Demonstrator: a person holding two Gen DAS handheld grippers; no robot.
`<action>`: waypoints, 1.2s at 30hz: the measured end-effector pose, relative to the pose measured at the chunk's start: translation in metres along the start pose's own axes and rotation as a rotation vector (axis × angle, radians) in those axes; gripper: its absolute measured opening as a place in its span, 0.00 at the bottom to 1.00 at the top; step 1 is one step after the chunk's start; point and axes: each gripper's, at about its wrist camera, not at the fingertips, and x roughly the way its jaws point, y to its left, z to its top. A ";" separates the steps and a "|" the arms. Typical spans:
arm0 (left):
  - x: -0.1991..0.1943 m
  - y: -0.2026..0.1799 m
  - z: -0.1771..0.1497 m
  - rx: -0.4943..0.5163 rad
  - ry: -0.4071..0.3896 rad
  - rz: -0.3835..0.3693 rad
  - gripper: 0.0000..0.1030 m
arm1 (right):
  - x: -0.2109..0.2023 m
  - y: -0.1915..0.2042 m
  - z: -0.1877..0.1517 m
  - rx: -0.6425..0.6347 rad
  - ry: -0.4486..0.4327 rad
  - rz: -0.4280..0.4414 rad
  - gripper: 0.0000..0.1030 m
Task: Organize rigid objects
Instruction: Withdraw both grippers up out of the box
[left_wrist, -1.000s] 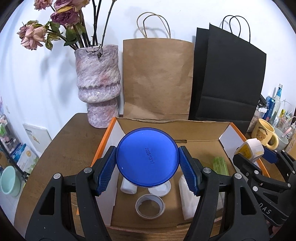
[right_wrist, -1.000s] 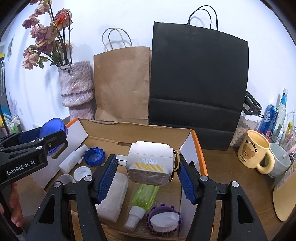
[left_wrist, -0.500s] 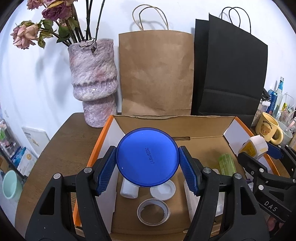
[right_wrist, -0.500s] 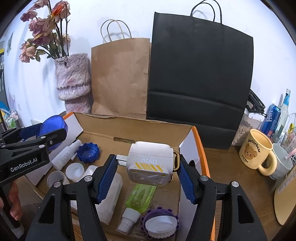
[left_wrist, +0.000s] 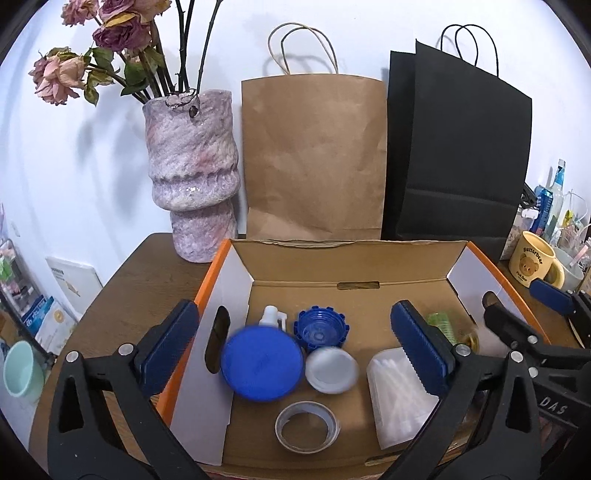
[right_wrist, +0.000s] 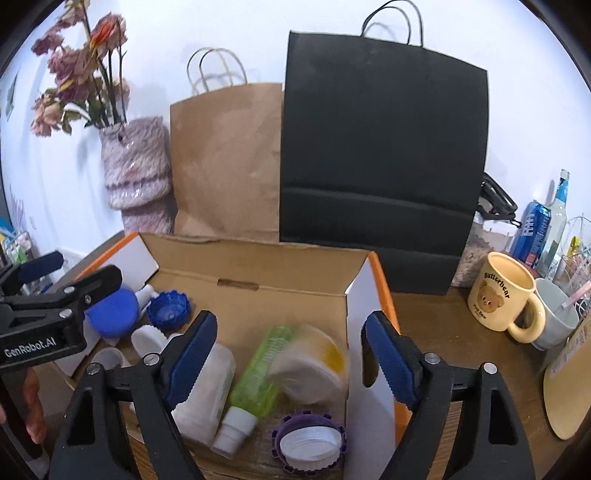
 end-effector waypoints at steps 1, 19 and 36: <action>0.000 0.001 0.000 -0.001 0.001 0.003 1.00 | 0.000 -0.001 0.000 0.003 -0.001 0.002 0.85; -0.002 0.006 -0.001 -0.029 -0.006 0.011 1.00 | -0.008 0.002 -0.001 0.008 -0.016 0.000 0.85; -0.019 0.016 -0.012 -0.049 -0.014 0.023 1.00 | -0.036 0.004 -0.007 0.006 -0.051 0.015 0.48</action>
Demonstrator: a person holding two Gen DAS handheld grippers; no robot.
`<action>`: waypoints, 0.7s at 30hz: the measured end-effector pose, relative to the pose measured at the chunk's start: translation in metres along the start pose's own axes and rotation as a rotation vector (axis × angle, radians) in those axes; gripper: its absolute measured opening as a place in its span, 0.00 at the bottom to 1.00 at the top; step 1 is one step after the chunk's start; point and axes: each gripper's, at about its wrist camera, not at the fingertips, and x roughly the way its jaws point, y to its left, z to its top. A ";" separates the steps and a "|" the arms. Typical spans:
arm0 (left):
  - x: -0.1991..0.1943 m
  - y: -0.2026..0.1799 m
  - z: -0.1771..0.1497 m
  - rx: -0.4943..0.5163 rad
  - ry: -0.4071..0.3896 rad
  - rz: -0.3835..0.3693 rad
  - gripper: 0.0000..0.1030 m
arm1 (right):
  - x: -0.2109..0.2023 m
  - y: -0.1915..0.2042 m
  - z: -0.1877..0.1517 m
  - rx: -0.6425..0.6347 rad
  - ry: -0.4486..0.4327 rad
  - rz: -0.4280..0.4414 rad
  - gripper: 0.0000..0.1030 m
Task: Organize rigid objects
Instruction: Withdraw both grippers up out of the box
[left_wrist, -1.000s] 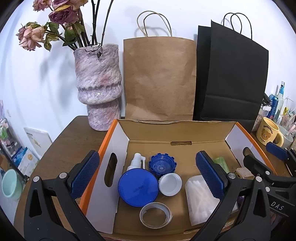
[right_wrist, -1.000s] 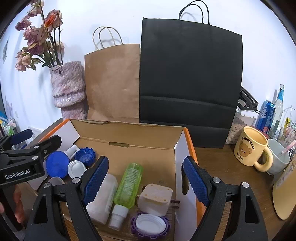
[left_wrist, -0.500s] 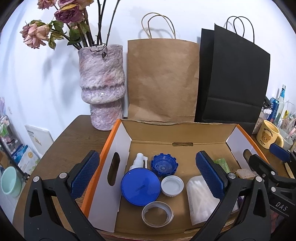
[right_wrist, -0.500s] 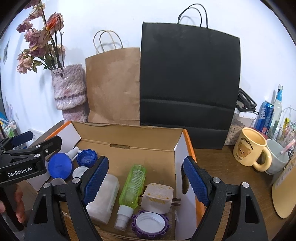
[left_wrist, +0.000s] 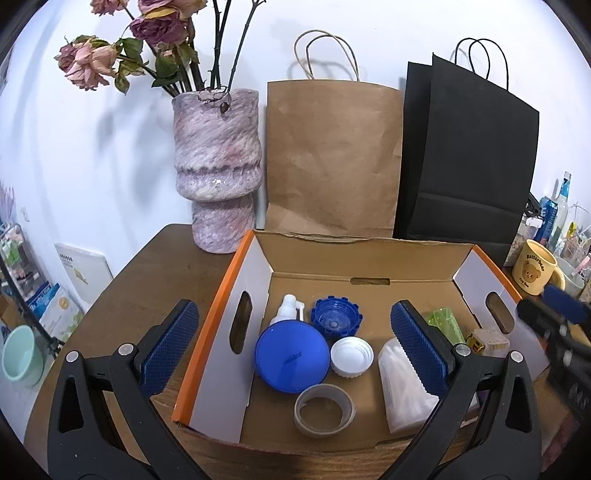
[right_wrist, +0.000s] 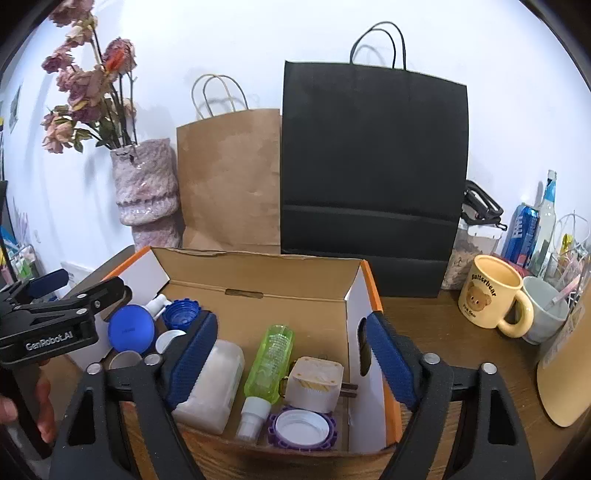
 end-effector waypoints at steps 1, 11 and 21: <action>-0.001 0.000 -0.001 0.001 0.000 0.000 1.00 | -0.002 0.000 -0.001 0.001 0.006 0.023 0.26; -0.022 0.002 -0.011 0.001 -0.008 -0.002 1.00 | -0.012 0.000 -0.013 0.017 0.045 0.002 0.96; -0.051 0.005 -0.027 -0.016 0.001 -0.012 1.00 | -0.029 -0.002 -0.039 0.047 0.024 0.003 1.00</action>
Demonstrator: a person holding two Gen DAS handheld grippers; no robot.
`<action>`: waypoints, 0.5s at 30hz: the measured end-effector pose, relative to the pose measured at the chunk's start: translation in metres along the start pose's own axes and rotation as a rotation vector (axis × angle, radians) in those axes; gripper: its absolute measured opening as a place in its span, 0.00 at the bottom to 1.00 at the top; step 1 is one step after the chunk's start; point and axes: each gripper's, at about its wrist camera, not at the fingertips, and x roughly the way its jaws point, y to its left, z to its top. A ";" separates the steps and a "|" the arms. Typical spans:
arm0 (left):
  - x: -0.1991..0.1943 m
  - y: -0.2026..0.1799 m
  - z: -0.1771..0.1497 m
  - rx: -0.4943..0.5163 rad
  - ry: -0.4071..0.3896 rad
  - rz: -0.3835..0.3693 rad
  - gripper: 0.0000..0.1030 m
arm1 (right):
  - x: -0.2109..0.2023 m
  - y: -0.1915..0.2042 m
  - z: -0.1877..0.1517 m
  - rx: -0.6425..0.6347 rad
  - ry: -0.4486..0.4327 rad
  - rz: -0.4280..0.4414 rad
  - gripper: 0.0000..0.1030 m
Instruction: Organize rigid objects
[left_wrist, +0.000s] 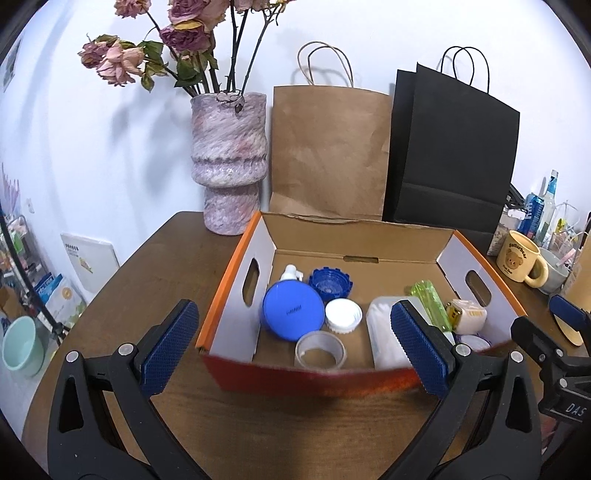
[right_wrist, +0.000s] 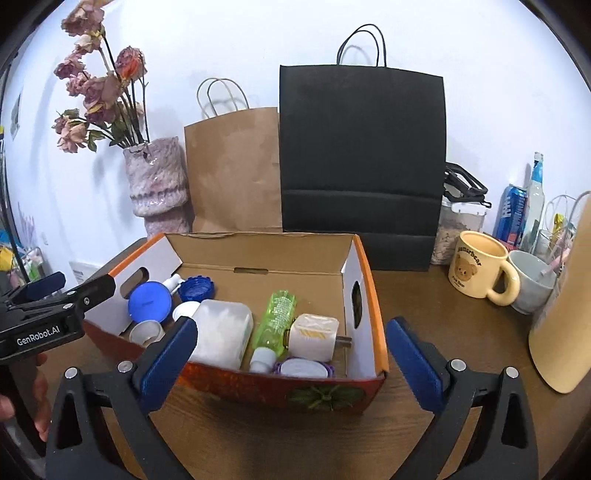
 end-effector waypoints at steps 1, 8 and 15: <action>-0.005 0.000 -0.002 -0.002 0.001 -0.001 1.00 | -0.001 0.000 -0.003 0.002 0.000 -0.001 1.00; -0.028 0.002 -0.014 -0.008 0.009 -0.014 1.00 | -0.018 0.001 -0.022 0.020 -0.019 -0.009 1.00; -0.074 -0.002 -0.023 0.007 -0.034 -0.050 1.00 | -0.062 0.006 -0.030 0.026 -0.069 0.001 1.00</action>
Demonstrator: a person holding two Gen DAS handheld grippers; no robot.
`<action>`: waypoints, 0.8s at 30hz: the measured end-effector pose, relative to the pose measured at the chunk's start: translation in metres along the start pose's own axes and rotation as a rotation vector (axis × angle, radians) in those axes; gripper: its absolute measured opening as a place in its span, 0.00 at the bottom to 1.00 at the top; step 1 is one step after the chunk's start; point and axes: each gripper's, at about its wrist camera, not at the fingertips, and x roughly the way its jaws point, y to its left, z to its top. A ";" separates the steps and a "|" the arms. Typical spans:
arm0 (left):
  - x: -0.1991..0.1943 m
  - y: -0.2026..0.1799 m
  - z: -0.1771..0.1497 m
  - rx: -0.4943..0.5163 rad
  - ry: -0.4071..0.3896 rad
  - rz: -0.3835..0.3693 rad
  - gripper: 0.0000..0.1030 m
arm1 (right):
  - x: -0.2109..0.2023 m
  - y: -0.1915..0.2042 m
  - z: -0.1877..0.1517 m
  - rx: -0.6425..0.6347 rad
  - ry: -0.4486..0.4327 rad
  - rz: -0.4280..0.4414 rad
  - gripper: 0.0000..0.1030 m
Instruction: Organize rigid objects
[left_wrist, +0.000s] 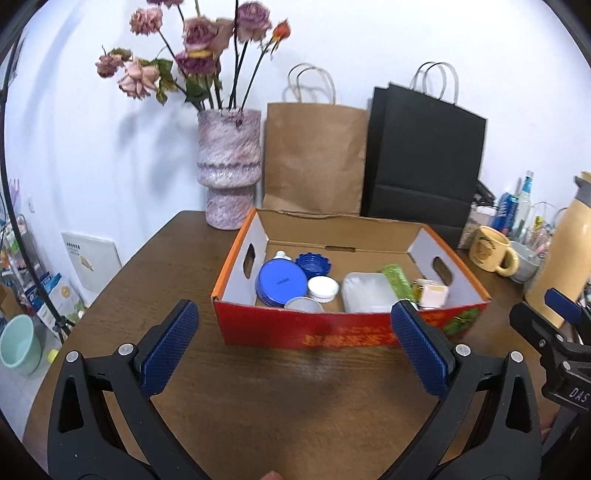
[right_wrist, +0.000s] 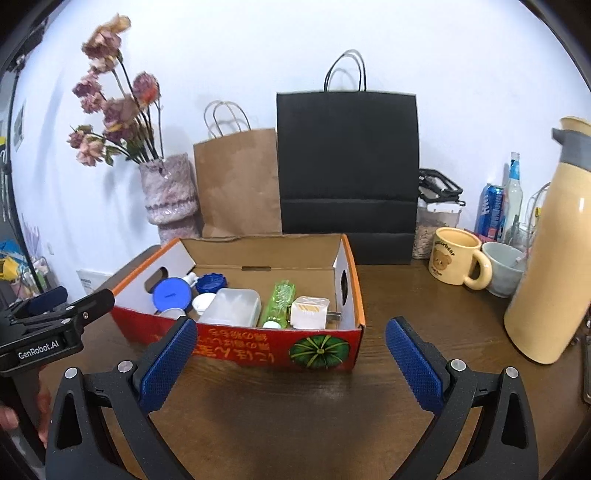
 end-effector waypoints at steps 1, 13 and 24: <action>-0.004 -0.001 0.000 0.003 -0.004 -0.003 1.00 | -0.008 0.001 0.001 0.000 -0.011 0.003 1.00; -0.085 -0.007 -0.027 0.045 -0.036 -0.031 1.00 | -0.104 0.012 -0.008 -0.032 -0.062 0.030 1.00; -0.134 0.002 -0.062 0.055 -0.040 -0.009 1.00 | -0.153 0.016 -0.042 -0.036 -0.046 0.048 1.00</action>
